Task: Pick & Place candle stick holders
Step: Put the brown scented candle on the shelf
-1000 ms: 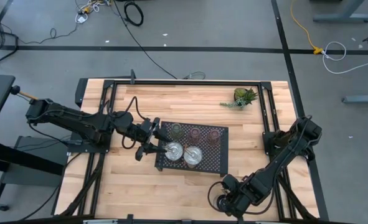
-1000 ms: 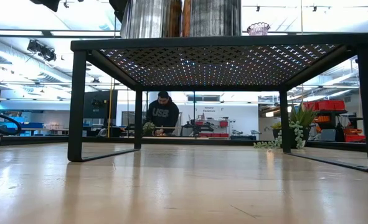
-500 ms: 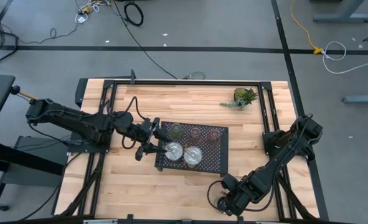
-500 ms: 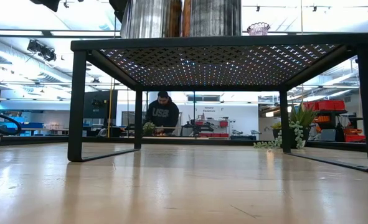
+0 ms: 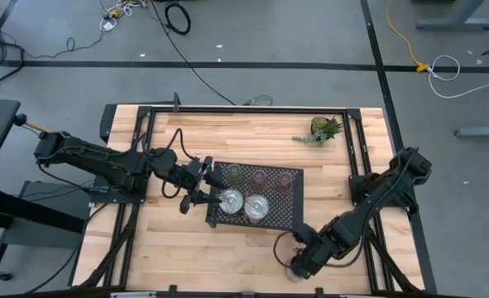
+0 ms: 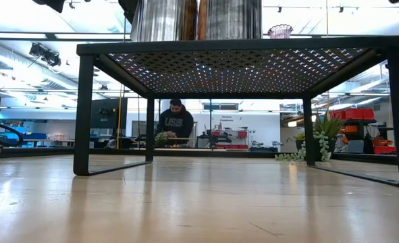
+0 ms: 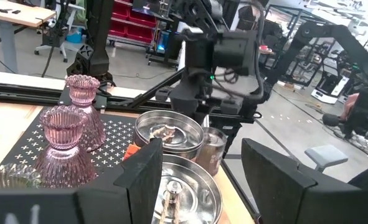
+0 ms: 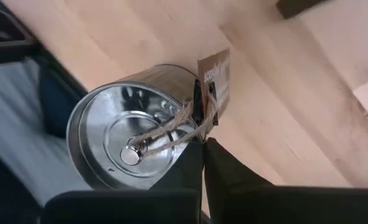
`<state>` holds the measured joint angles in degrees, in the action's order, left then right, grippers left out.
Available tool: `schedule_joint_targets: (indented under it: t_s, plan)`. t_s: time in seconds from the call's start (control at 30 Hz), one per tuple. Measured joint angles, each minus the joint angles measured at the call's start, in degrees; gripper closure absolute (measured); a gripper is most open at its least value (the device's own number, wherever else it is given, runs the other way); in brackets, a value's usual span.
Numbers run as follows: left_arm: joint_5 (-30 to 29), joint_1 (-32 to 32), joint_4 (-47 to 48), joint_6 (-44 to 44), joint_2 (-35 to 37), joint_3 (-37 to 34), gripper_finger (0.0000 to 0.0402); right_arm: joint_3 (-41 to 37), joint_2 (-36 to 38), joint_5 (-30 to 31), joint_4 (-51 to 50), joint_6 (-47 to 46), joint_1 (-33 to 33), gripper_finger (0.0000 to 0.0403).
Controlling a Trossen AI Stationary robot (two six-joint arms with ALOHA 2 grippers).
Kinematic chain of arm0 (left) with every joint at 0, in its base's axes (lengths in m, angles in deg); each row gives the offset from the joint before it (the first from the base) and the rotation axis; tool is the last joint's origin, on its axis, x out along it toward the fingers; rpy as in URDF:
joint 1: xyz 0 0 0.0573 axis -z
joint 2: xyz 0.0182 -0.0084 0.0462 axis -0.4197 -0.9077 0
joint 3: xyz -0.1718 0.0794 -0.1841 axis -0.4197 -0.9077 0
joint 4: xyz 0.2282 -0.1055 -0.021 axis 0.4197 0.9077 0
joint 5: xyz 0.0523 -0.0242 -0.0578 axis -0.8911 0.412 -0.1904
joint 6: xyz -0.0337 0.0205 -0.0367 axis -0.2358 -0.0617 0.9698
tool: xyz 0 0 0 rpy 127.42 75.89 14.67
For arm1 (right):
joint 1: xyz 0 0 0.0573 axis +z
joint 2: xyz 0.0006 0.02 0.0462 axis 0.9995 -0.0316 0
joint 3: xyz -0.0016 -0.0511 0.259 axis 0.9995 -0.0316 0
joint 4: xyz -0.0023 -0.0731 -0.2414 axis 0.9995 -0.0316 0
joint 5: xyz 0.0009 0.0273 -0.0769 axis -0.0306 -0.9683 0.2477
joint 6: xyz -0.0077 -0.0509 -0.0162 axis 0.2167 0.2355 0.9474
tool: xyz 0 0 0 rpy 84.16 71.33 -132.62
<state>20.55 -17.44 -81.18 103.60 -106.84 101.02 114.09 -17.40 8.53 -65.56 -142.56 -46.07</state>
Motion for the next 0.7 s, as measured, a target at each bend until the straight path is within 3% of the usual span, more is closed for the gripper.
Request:
schedule_joint_targets:
  t_s: [0.43,0.7]
  plan:
    - [0.0,0.0,0.0,-0.3,0.0,0.0,0.0179,0.2,12.0,0.8,-1.5,4.0,-4.6,0.0403]
    - [0.0,0.0,0.0,-0.4,0.0,0.0,0.0179,3.5,17.6,6.2,-0.6,9.9,-6.7,0.0403]
